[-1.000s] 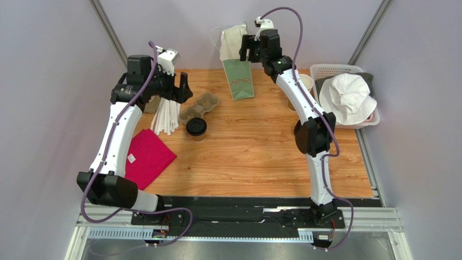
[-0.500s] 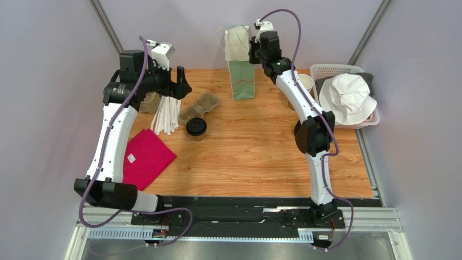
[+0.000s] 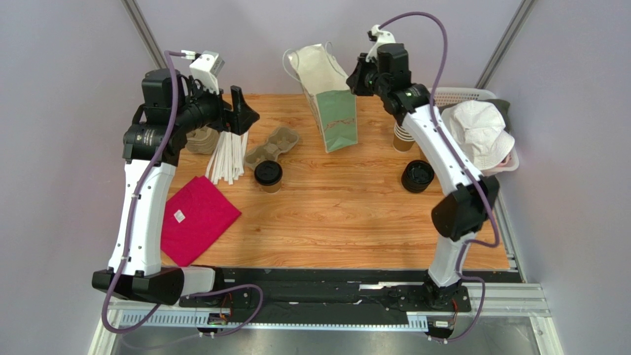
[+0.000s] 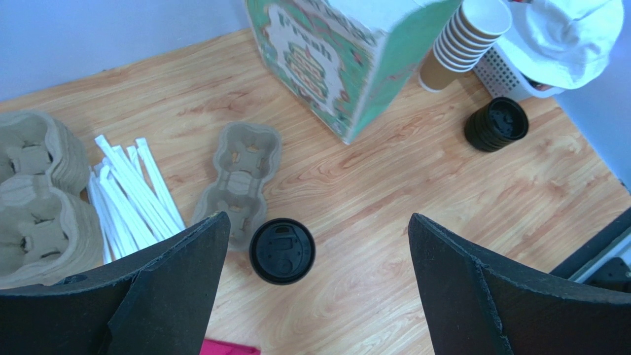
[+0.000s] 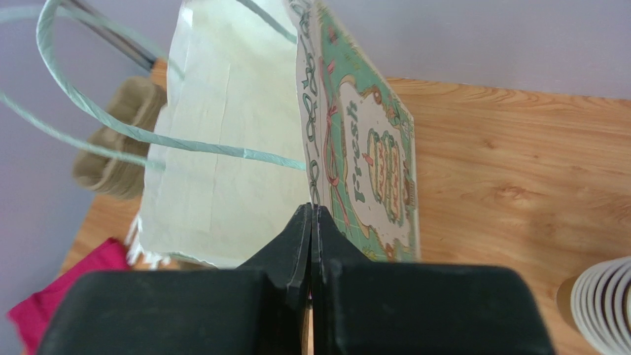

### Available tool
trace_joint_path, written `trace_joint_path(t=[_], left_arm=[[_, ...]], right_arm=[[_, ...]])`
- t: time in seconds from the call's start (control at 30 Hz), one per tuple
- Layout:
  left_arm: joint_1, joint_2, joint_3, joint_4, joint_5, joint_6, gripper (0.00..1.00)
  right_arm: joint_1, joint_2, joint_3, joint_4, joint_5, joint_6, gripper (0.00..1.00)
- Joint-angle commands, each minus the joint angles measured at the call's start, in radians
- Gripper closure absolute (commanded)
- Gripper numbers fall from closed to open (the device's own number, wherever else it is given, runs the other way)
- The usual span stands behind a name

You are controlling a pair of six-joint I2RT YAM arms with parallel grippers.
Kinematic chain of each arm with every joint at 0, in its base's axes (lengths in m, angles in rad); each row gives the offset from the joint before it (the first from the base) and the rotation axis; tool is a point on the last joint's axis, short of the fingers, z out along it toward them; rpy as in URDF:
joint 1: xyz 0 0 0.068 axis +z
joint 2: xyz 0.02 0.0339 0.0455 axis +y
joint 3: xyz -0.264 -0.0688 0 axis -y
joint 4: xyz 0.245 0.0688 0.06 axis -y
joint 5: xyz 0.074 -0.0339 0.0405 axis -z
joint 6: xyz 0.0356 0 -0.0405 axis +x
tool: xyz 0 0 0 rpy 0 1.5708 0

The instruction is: Pack the takeout coffee

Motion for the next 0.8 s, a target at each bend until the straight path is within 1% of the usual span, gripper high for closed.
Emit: trace_joint_path(t=[0.0,0.03,0.07,0.1,0.13,0.23,0.33,0.37,0.5,0.67,0.77], left_arm=[[0.004,-0.04,0.031,0.044,0.052,-0.065,0.01],[0.004,-0.043,0.023,0.044,0.07,-0.073,0.01],[0.004,-0.046,0.019,0.046,0.081,-0.094,0.01],[0.003,-0.047,0.012,0.049,0.093,-0.105,0.01],[0.003,-0.06,-0.009,0.061,0.118,-0.116,0.01],[0.003,-0.101,-0.081,0.117,0.182,-0.168,0.01],[0.003,-0.144,-0.17,0.183,0.263,-0.218,0.01],[0.003,-0.153,-0.191,0.197,0.279,-0.229,0.01],[-0.016,-0.176,-0.276,0.228,0.325,-0.256,0.01],[-0.046,-0.166,-0.288,0.25,0.35,-0.288,0.01],[-0.086,-0.162,-0.281,0.268,0.379,-0.289,0.01]], right_arm=[[0.007,-0.226,-0.133,-0.033,-0.112,0.095,1.0],[0.007,-0.255,-0.223,-0.037,-0.124,0.127,1.0],[0.007,-0.284,-0.279,-0.032,-0.156,0.138,1.0],[0.009,-0.348,-0.325,-0.027,-0.167,0.144,1.0],[0.009,-0.378,-0.412,-0.021,-0.176,0.15,1.0],[0.013,-0.49,-0.536,0.0,-0.201,0.154,1.0],[0.016,-0.557,-0.592,-0.026,-0.192,0.163,1.0],[0.016,-0.57,-0.632,-0.03,-0.181,0.181,1.0],[0.016,-0.608,-0.7,-0.063,-0.153,0.235,1.0],[0.016,-0.601,-0.706,-0.118,-0.12,0.295,1.0],[0.018,-0.591,-0.689,-0.149,-0.115,0.313,1.0]])
